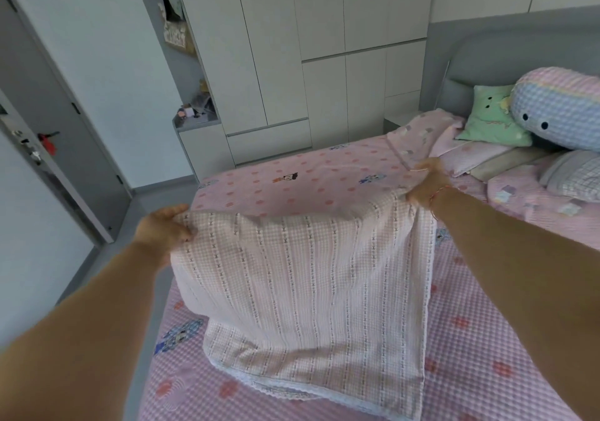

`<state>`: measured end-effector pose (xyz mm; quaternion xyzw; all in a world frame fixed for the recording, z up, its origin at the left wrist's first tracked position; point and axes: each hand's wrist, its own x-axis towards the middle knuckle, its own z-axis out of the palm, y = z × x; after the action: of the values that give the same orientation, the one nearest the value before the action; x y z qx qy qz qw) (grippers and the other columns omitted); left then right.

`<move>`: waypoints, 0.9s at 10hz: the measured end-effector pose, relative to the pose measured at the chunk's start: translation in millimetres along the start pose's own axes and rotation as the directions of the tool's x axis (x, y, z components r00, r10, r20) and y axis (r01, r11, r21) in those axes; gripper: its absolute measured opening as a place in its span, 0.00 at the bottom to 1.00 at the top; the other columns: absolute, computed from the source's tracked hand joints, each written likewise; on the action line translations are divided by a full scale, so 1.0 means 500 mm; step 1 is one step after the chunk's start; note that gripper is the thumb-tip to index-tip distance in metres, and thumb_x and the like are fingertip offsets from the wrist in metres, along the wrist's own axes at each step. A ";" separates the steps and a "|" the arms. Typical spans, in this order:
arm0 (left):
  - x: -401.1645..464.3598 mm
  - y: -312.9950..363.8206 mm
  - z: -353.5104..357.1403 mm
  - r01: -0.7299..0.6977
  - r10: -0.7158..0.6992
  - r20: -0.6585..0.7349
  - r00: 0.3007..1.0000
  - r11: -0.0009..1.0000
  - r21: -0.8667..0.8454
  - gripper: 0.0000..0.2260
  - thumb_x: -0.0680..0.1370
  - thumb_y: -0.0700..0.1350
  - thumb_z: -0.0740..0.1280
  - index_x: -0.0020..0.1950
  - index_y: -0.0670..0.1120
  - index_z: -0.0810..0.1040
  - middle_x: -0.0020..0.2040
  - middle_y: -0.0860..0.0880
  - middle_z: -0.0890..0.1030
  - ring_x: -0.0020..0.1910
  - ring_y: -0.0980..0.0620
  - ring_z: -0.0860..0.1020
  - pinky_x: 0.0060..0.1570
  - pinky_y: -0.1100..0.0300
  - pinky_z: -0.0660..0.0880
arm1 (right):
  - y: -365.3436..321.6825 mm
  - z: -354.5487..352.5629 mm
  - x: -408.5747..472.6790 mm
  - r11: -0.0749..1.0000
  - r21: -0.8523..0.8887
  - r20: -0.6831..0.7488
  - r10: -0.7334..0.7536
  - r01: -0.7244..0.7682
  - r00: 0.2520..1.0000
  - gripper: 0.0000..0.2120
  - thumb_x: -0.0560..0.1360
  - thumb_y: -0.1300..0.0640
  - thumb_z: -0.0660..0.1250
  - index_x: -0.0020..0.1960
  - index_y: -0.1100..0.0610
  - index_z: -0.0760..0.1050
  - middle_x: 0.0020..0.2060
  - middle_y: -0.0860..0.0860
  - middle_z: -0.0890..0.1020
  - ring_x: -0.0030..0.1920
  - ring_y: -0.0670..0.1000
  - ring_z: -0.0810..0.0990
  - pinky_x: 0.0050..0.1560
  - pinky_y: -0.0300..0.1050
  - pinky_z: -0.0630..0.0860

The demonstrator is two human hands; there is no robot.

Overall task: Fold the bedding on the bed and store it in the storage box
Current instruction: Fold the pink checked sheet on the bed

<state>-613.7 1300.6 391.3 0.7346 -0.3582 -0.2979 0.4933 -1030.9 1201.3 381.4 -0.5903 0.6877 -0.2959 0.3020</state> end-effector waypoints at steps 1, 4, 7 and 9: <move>-0.012 0.005 -0.018 -0.075 0.083 -0.040 0.996 0.982 0.171 0.24 0.71 0.29 0.72 0.66 0.44 0.77 0.59 0.44 0.78 0.52 0.48 0.77 0.59 0.60 0.72 | 0.016 -0.022 0.029 0.999 0.013 -0.070 -0.030 0.031 0.997 0.20 0.71 0.69 0.70 0.62 0.63 0.75 0.64 0.59 0.75 0.62 0.59 0.74 0.55 0.41 0.70; -0.030 -0.005 -0.038 -0.143 0.119 0.084 0.989 0.894 0.425 0.25 0.66 0.31 0.77 0.60 0.44 0.79 0.53 0.46 0.79 0.51 0.48 0.75 0.54 0.59 0.70 | 0.053 -0.020 0.050 0.932 -0.360 0.056 -0.024 0.042 0.998 0.21 0.70 0.65 0.72 0.62 0.56 0.76 0.63 0.57 0.76 0.62 0.57 0.74 0.58 0.43 0.69; -0.009 0.021 -0.066 -0.261 0.232 0.131 0.964 0.728 0.634 0.14 0.69 0.44 0.78 0.53 0.44 0.81 0.44 0.45 0.82 0.44 0.45 0.78 0.44 0.56 0.71 | 0.050 -0.024 0.096 0.926 -0.373 -0.082 -0.085 0.049 0.993 0.13 0.77 0.60 0.63 0.60 0.65 0.75 0.56 0.58 0.78 0.57 0.58 0.75 0.56 0.47 0.70; 0.013 0.089 -0.086 -0.299 0.364 0.051 0.930 0.670 0.679 0.14 0.74 0.51 0.73 0.48 0.40 0.80 0.43 0.41 0.81 0.40 0.45 0.75 0.42 0.55 0.71 | -0.016 -0.048 0.116 0.914 -0.405 -0.404 -0.197 0.019 0.893 0.14 0.79 0.57 0.58 0.59 0.61 0.76 0.57 0.65 0.76 0.61 0.63 0.69 0.63 0.54 0.67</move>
<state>-586.3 1306.1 447.1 0.7979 -0.5466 -0.0197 0.2535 -1051.0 1144.1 399.1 -0.5950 0.7480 -0.2940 -0.0007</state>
